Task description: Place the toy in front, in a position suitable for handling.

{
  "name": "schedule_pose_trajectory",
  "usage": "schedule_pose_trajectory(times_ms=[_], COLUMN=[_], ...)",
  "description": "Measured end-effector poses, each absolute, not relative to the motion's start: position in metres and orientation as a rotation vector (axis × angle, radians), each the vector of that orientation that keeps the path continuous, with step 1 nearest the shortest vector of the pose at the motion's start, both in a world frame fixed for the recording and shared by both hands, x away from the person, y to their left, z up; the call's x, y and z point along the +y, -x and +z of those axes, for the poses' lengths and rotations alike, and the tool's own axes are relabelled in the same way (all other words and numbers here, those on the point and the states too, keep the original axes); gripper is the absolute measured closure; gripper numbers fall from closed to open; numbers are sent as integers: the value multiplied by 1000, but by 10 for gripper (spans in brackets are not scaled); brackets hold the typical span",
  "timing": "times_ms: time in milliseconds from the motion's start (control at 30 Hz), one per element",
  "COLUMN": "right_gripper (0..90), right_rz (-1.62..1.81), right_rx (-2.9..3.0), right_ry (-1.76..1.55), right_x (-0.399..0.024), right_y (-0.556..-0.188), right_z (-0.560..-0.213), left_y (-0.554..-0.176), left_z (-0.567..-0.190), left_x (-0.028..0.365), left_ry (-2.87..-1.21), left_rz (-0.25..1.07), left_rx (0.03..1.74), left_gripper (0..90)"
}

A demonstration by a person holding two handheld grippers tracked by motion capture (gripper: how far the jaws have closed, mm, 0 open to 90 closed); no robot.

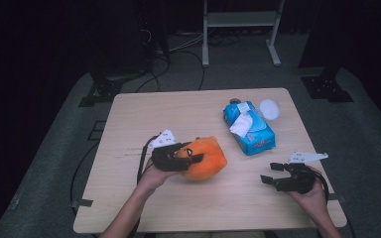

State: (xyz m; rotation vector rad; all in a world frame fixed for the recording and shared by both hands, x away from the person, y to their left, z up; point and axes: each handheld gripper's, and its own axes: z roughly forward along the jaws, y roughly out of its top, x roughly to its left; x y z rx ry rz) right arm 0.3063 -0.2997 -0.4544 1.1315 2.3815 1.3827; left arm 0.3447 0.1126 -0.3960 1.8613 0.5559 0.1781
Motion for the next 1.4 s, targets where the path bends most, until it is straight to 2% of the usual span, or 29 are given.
schedule_pose_trajectory(times_ms=[300, 533, 833, 967, 1400], right_gripper=[268, 291, 290, 296, 296], right_rz=[1399, 1407, 1389, 1372, 1376], right_rx=[2347, 2356, 2366, 2355, 2293], right_ry=[-1156, -1150, -1096, -1064, -1035], right_x=[-308, -307, -297, -292, -284], right_y=[-308, -308, -316, -327, -368], right_z=[-454, -454, -450, -440, -416], left_y=[-329, -330, -327, -327, -330], left_z=[-426, -442, -447, -448, -452], left_x=[83, 81, 82, 82, 86], left_ry=[-1922, -1944, -1978, -1981, -1969], left_rz=[109, 87, 95, 104, 72], left_rx=[466, 439, 393, 376, 395], left_gripper=[408, 395, 325, 291, 263])
